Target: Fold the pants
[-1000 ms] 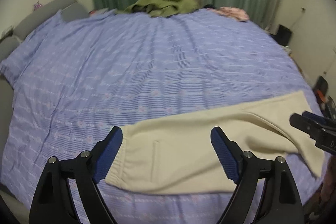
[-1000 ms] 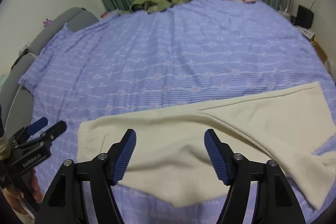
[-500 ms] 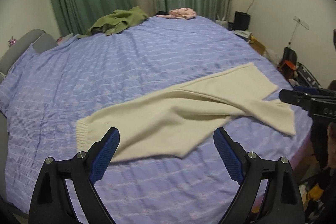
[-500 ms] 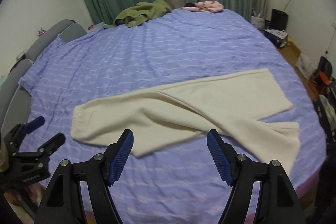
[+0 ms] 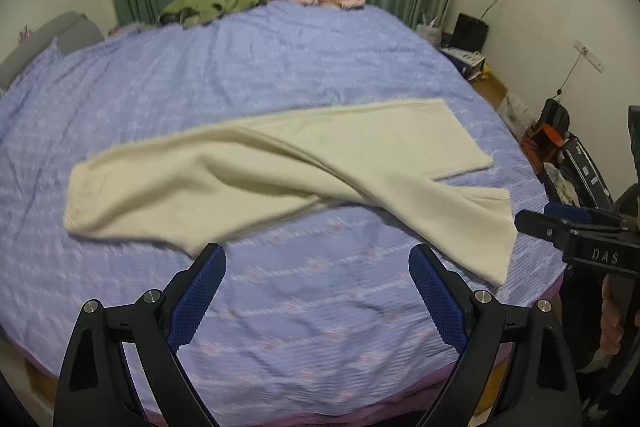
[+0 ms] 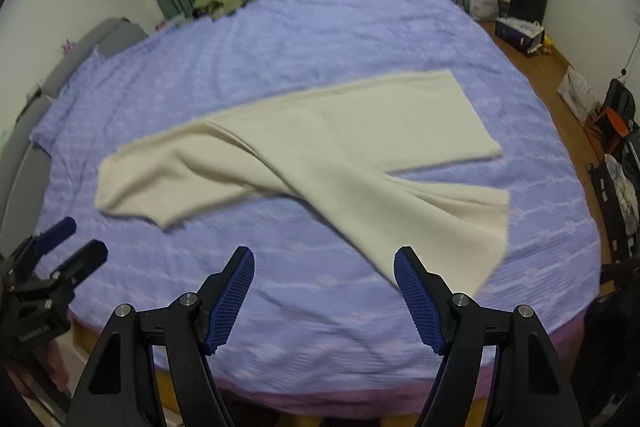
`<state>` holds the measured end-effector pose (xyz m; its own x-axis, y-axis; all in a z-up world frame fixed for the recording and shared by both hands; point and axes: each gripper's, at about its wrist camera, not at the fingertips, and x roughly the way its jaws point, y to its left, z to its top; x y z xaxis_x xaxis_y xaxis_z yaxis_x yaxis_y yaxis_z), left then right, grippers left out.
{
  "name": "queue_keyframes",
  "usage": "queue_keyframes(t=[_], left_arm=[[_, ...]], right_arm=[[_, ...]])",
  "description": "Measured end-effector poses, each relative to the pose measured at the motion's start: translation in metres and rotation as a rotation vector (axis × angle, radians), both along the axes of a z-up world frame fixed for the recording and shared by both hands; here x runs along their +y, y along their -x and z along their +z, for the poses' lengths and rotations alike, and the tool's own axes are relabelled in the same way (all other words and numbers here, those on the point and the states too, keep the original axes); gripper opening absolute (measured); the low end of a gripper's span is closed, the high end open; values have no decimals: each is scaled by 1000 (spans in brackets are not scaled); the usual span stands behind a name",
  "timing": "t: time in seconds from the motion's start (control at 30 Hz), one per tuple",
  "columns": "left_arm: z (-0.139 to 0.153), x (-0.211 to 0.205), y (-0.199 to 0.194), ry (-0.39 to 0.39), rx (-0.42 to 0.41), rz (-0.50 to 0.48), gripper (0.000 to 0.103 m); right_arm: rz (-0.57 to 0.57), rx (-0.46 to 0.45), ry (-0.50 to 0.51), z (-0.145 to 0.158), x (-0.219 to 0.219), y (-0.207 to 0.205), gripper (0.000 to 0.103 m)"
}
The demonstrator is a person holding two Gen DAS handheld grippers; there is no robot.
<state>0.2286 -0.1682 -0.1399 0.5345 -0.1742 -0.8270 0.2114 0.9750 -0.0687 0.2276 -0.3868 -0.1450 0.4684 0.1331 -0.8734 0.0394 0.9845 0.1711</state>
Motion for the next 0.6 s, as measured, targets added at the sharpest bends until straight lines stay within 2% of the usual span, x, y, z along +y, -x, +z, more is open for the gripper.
queue_keyframes(t=[0.2, 0.43, 0.53, 0.6], left_arm=[[-41, -45, -3, -18, 92, 8, 94], [-79, -78, -6, -87, 184, -7, 94], [-93, -85, -8, -106, 225, -13, 94], [-100, -90, -7, -128, 235, -27, 94]], right_arm=[[38, 112, 30, -54, -43, 1, 73], [82, 244, 71, -126, -56, 0, 73], [114, 290, 126, -154, -54, -2, 72], [140, 309, 202, -172, -50, -4, 70]])
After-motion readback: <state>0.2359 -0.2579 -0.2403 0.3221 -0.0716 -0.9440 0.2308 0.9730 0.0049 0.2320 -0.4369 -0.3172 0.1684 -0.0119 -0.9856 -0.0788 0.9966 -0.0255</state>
